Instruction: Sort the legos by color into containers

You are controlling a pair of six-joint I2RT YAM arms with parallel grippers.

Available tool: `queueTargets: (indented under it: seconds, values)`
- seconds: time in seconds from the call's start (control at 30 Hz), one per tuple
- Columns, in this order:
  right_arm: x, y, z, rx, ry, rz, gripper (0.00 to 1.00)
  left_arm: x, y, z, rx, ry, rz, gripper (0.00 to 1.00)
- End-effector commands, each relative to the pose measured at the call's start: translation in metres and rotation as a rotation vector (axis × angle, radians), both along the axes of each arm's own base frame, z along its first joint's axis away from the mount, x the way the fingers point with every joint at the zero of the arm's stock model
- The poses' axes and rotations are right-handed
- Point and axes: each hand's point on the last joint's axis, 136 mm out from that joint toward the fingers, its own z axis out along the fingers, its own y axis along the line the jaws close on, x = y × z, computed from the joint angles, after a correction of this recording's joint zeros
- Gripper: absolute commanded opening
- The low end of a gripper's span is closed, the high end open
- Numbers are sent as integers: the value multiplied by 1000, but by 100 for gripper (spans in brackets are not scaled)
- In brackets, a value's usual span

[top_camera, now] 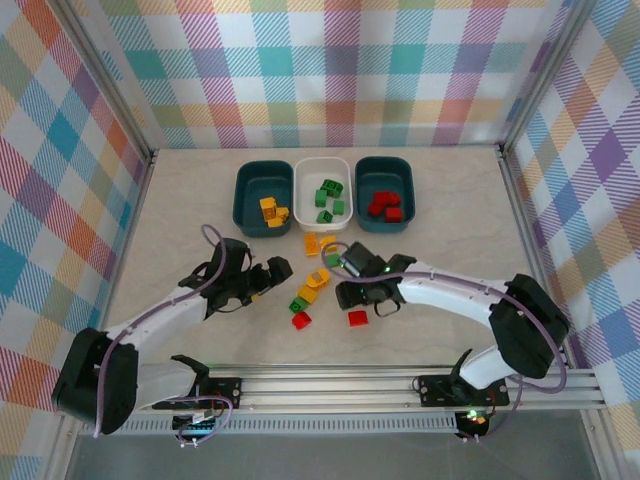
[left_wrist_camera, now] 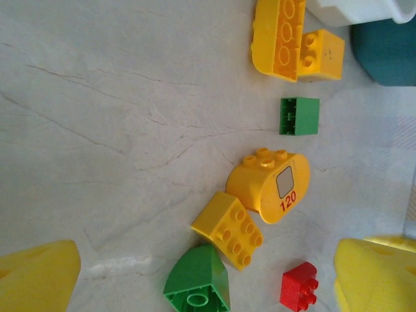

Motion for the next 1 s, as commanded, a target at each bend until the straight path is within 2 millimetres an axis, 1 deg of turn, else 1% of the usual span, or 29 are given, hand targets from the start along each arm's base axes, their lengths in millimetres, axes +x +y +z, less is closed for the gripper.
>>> queueTargets:
  seconds: [0.0, 0.07, 0.13, 0.23, 0.37, 0.5, 0.63, 0.7, 0.77, 0.9, 0.97]
  values:
    - [-28, 1, -5, 5, 92, -55, 75, 18, -18, 14, -18, -60, -6, 100]
    - [-32, -3, -14, -49, 95, -60, 75, 17, -26, 13, -11, -56, -27, 100]
    - [-35, -5, -28, -71, 123, -67, 75, 16, -29, 13, 6, -62, -35, 100]
    - [-37, -2, -43, -86, 144, -72, 73, 13, -27, 8, 30, -53, -31, 100]
    - [-31, -8, -51, -138, 110, -88, 71, 11, -25, 5, 34, -47, -23, 100]
    - [-29, -7, -55, -147, 101, -87, 62, 10, -23, 5, 44, -44, -19, 100]
    - [-28, -6, -47, -135, 71, -79, 50, 12, -23, 7, 55, -50, -26, 100]
    - [-26, -7, -41, -133, 49, -72, 46, 14, -20, 11, 93, -59, -32, 100]
    - [-21, -9, -32, -137, 19, -71, 44, 16, -15, 18, 133, -76, -35, 100]
    - [-13, -9, -15, -126, -40, -65, 43, 20, -14, 29, 149, -100, -43, 100]
    - [-2, -7, -1, -121, -93, -60, 43, 22, -15, 32, 149, -105, -41, 100]
